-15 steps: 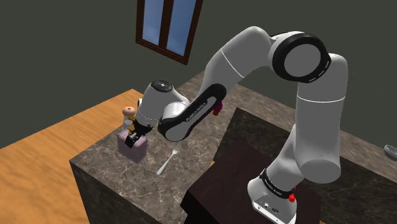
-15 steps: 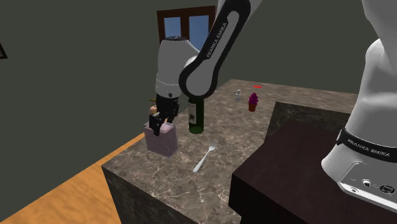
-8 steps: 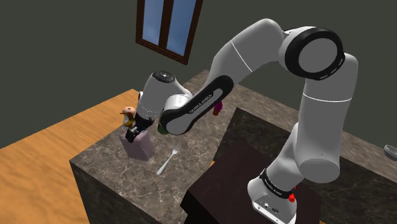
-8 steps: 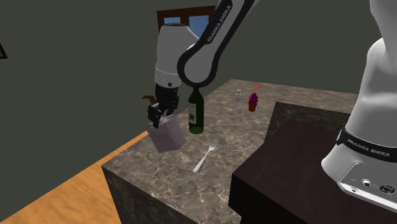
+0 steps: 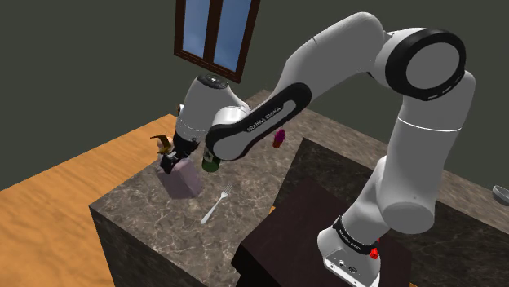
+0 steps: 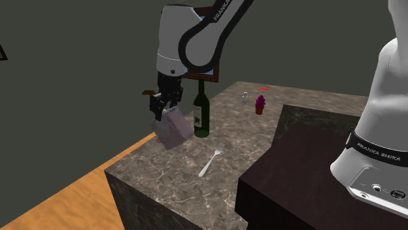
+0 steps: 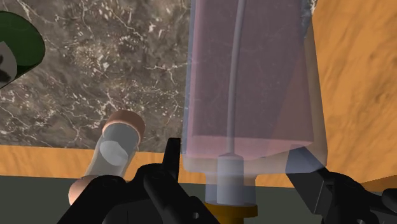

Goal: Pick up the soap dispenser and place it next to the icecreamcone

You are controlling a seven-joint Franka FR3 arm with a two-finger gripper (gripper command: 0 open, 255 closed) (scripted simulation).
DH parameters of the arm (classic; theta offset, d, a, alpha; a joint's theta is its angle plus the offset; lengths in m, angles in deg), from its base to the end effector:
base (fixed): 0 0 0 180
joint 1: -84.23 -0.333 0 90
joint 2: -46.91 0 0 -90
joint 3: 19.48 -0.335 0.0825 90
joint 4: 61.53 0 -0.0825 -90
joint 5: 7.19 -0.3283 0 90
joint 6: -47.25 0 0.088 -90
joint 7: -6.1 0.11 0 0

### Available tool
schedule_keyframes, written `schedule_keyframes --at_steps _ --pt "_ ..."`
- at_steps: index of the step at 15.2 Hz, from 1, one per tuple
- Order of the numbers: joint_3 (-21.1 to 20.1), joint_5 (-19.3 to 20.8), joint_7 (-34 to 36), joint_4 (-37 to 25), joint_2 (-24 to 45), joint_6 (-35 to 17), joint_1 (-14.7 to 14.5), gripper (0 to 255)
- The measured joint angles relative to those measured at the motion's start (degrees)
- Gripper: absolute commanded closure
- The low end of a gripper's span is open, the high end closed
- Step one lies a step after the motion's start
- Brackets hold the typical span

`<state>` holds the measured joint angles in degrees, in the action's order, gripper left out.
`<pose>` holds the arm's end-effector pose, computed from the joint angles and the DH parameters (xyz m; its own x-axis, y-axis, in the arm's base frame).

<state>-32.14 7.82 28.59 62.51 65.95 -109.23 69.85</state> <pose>0.4978 0.2579 0.3274 0.9286 0.2723 0.2520 0.2837 -0.9589 -0.0095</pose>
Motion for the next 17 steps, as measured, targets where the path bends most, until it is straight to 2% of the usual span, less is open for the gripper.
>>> schedule_keyframes --at_steps 17 --pt "-3.0 -6.4 -5.0 -2.3 -9.2 11.1 2.1 255"
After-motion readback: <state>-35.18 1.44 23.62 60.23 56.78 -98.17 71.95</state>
